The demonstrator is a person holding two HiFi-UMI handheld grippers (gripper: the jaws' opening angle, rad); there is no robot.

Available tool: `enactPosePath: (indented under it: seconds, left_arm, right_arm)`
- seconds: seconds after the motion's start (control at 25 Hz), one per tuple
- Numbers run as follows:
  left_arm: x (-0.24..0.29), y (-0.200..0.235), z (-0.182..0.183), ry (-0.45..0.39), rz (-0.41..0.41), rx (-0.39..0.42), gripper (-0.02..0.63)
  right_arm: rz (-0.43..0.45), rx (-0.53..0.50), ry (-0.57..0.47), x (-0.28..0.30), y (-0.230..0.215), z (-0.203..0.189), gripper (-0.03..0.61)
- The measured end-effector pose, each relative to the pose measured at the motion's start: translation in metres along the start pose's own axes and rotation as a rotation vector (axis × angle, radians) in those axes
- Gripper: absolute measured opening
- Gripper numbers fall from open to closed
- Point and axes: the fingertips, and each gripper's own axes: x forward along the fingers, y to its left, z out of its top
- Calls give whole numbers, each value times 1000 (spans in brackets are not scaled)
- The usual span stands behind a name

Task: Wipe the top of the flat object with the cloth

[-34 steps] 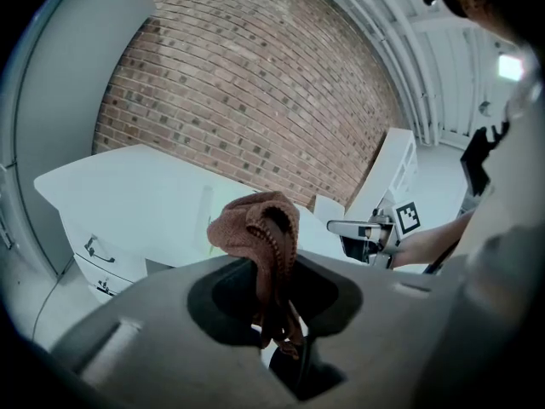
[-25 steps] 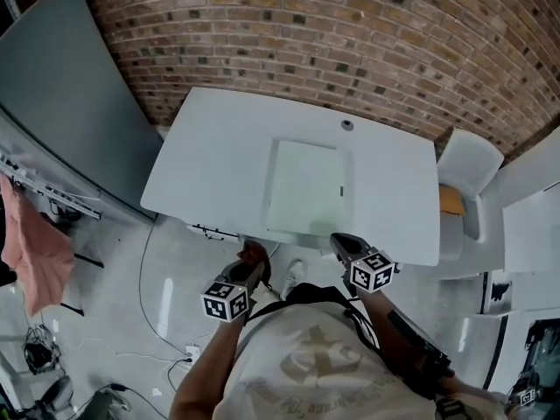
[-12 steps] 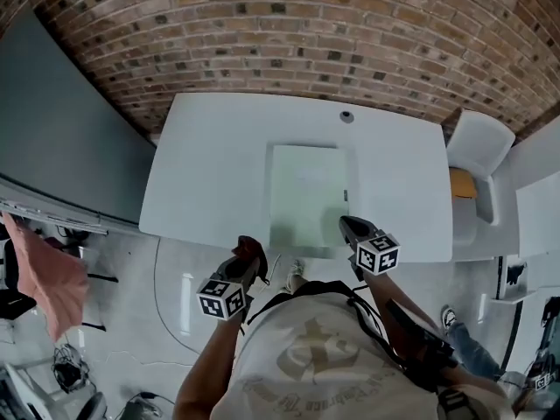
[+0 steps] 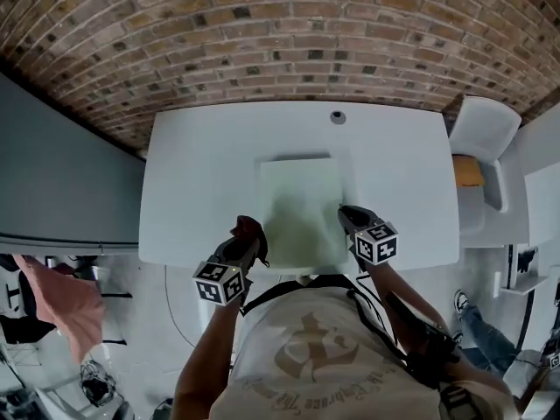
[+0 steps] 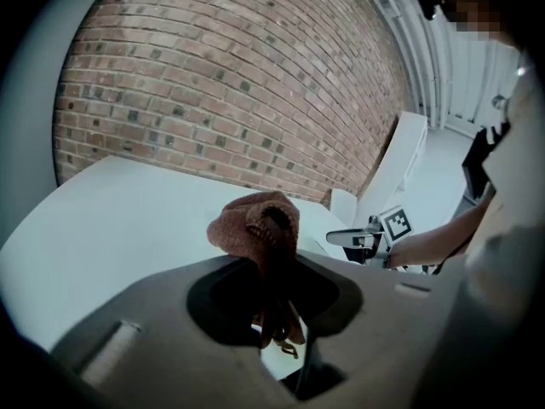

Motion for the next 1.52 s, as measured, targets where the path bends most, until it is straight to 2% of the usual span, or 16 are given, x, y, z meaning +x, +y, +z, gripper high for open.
enactPosePath:
  seconds: [0.16, 0.4, 0.6, 0.92, 1.16, 1.52]
  left_arm:
    - [28, -5, 28, 38, -25, 58, 80]
    - [62, 2, 65, 85, -64, 138, 80]
    - [93, 5, 95, 111, -115, 198, 80]
    - [148, -6, 130, 179, -204, 290, 80]
    - [192, -18, 145, 207, -243, 339, 80]
    - [266, -28, 150, 302, -308, 385, 80]
  right_arm:
    - [-33, 26, 29, 11, -15, 4, 123]
    - [-40, 169, 42, 23, -32, 1, 175]
    - [29, 285, 103, 32, -34, -11, 183]
    - [136, 422, 180, 35, -31, -14, 156]
    - [172, 435, 225, 35, -30, -18, 152]
    - [160, 412, 220, 39, -29, -16, 152]
